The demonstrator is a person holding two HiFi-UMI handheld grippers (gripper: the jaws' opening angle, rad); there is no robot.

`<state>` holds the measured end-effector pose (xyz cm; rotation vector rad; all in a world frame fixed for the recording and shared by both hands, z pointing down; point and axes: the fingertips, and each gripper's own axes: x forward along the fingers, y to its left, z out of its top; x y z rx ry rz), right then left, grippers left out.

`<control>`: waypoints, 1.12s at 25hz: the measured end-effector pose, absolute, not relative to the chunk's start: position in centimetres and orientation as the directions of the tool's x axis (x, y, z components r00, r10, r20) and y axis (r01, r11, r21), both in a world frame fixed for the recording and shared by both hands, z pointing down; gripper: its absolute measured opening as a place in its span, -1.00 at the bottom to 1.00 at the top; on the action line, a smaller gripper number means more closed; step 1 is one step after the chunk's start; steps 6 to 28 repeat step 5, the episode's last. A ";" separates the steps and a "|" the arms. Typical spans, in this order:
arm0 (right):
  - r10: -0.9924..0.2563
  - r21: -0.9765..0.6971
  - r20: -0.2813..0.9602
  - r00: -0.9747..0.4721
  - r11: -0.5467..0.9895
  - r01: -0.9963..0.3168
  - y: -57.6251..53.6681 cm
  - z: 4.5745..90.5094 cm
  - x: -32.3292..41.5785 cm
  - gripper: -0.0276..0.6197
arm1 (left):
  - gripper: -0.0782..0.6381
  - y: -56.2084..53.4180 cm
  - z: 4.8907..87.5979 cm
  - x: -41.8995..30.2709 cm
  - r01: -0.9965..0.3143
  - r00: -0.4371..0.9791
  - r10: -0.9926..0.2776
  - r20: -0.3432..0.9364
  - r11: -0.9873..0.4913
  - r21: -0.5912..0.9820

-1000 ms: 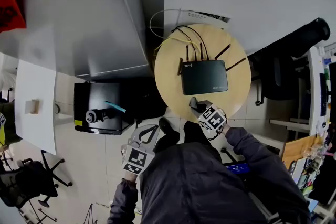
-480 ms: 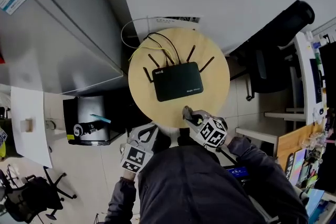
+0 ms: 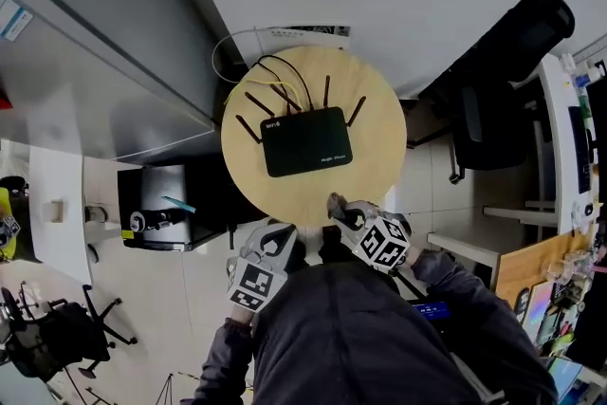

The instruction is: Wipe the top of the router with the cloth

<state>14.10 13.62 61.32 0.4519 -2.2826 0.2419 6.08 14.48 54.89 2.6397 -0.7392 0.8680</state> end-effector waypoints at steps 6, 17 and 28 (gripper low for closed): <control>-0.233 -0.046 0.727 -0.646 0.922 -0.385 14.4 61.6 15.2 -0.82 | -0.78 16.0 55.2 7.4 -0.577 0.678 -0.401 0.616 -0.809 0.109; -0.233 -0.046 0.727 -0.646 0.922 -0.385 14.4 61.6 15.2 -0.82 | -0.78 16.0 55.2 7.4 -0.577 0.678 -0.401 0.616 -0.809 0.109; -0.233 -0.046 0.727 -0.646 0.922 -0.385 14.4 61.6 15.2 -0.82 | -0.78 16.0 55.2 7.4 -0.577 0.678 -0.401 0.616 -0.809 0.109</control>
